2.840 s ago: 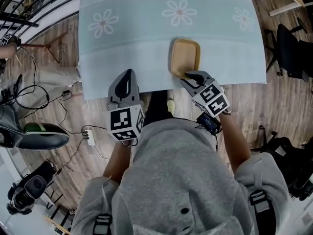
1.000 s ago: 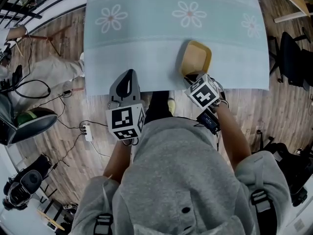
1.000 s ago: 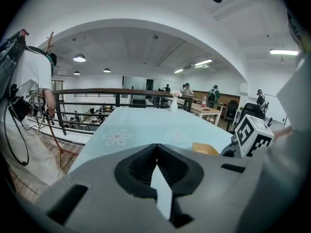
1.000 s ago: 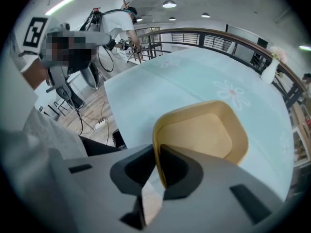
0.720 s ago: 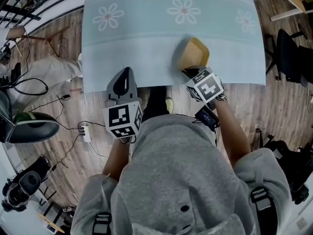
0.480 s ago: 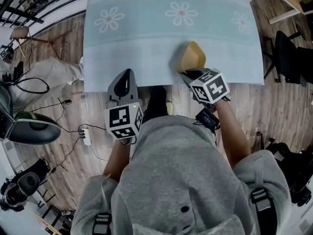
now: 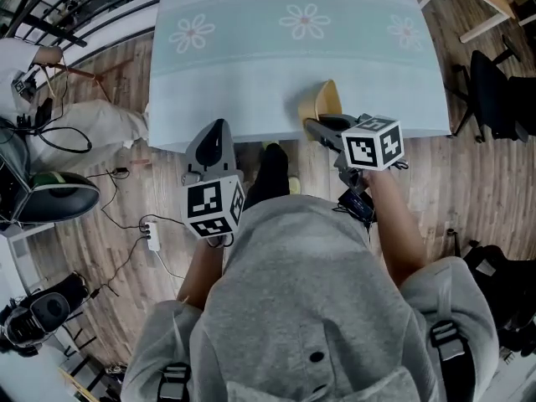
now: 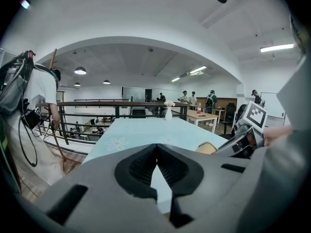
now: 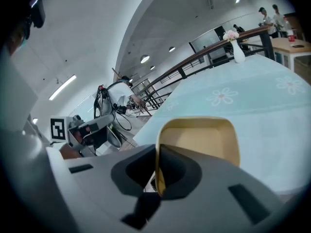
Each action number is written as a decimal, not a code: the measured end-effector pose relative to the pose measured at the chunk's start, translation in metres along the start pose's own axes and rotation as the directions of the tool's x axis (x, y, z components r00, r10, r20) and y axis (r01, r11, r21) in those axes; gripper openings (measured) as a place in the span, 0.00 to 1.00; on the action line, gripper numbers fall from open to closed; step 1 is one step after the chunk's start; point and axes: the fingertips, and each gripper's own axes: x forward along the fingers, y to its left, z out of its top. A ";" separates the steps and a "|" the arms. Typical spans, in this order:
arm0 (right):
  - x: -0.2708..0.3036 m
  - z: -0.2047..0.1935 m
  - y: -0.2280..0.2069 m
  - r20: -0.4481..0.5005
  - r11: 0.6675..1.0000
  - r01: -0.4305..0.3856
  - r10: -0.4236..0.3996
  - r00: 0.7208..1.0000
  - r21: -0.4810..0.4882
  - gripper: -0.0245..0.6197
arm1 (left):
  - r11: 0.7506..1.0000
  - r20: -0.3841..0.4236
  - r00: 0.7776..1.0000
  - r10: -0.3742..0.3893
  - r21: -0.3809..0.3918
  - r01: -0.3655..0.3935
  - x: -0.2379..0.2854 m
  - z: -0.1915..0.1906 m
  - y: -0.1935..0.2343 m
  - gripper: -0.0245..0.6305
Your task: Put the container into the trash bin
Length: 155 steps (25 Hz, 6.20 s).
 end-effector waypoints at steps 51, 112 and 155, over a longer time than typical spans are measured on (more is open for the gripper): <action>0.159 -0.054 0.232 -0.235 0.933 -0.337 0.302 0.924 -0.126 0.09 | 0.892 -0.079 0.904 0.420 -0.151 -0.427 -0.234 -0.083 0.192 0.07; 0.340 -0.220 0.242 -0.377 0.914 -0.357 0.404 0.833 0.193 0.09 | 0.811 -0.399 0.855 0.331 -0.344 -0.474 -0.260 -0.312 0.259 0.07; 0.309 -0.149 0.213 -0.213 0.961 -0.264 0.242 0.947 -0.081 0.09 | 0.865 -0.317 0.901 0.298 -0.308 -0.395 -0.217 -0.259 0.246 0.07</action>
